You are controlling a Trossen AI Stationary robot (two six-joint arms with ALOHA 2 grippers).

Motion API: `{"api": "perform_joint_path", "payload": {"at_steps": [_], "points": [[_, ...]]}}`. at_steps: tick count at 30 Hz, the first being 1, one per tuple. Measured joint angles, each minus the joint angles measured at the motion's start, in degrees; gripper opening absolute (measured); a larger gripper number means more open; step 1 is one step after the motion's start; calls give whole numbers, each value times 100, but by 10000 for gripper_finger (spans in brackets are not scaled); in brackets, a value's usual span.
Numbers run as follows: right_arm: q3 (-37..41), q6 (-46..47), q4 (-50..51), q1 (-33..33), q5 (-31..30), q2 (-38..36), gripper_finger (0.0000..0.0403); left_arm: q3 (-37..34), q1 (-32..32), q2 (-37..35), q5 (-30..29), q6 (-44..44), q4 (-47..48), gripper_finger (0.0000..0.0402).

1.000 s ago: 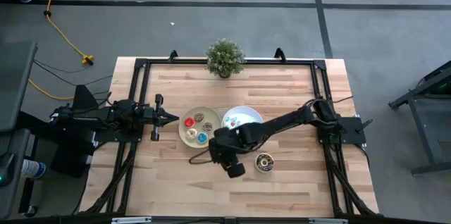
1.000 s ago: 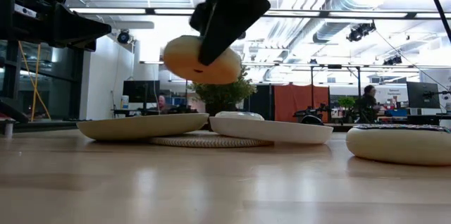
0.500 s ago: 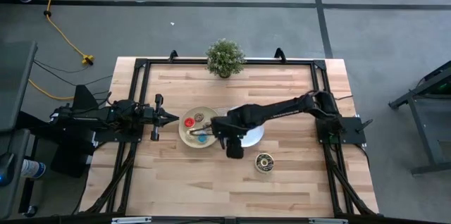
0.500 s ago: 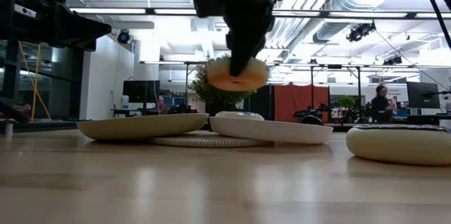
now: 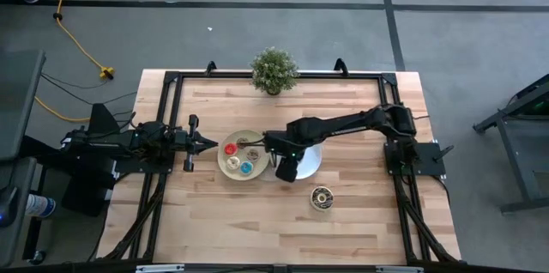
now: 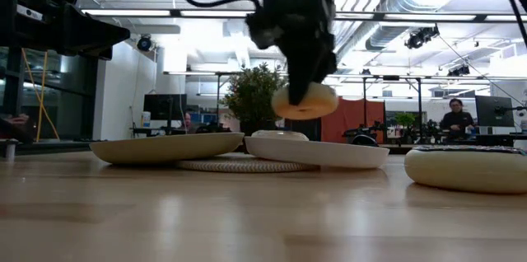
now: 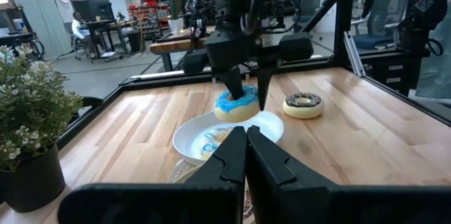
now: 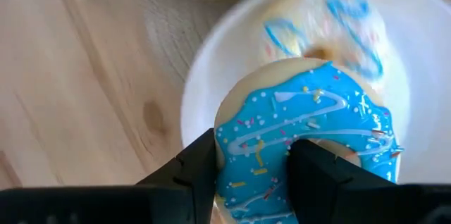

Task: Pick & Place donuts
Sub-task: Put the large blue donut on the white plate

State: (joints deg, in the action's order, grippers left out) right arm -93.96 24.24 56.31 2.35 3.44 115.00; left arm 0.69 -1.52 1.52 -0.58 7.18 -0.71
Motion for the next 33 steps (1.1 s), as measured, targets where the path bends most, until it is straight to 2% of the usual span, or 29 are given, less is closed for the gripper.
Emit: {"api": "perform_joint_path", "payload": {"at_steps": [5,13,21,33], "points": [[866,468,-273,-7,-3,-591,138,0,2,0,0,2,-2,0],[2550,769,-1931,264,2,-1513,138,0,2,0,0,0,-2,0],[3227,-477,-2880,482,-87,-1574,138,0,0,0,0,2,-2,0],[3299,-2411,-2958,584,-343,-1561,138,0,2,0,0,1,-2,0]]}}
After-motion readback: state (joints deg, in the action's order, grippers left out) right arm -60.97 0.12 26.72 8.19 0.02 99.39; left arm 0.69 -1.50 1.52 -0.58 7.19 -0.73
